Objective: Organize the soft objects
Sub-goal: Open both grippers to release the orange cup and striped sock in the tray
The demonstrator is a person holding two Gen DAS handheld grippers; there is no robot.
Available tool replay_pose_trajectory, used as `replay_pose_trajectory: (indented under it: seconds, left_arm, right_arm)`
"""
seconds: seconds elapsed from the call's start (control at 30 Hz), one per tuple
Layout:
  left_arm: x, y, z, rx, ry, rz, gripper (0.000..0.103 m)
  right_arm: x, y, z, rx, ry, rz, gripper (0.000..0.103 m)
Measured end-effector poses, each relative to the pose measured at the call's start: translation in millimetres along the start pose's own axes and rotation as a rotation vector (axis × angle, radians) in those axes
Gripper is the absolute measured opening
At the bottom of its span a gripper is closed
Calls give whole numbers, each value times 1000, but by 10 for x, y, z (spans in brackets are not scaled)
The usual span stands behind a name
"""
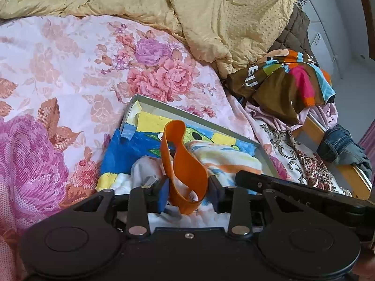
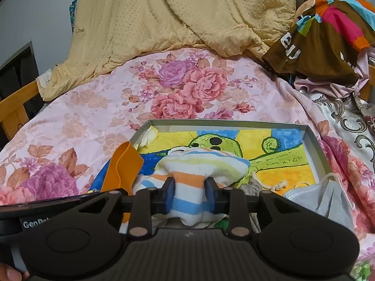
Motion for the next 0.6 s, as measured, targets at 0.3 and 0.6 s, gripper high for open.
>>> replay_pose_trajectory:
  seconds: [0.3,0.6]
  left_arm:
    - [-287,-170,98,89,-48,48,58]
    - [-757,-451,136,205,-124,98,77]
  right_arm:
    - [-237,-105,47,23,-28,-13,55]
    - [-676,-205,114,48,-108,-23,79]
Point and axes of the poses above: each gripper's, at about its wrist camera, not at the fingertips, and x roughly the way its jaws point, y to its left, z to its top, the point moved 10 cm from there along x, roughly the way its jaws point
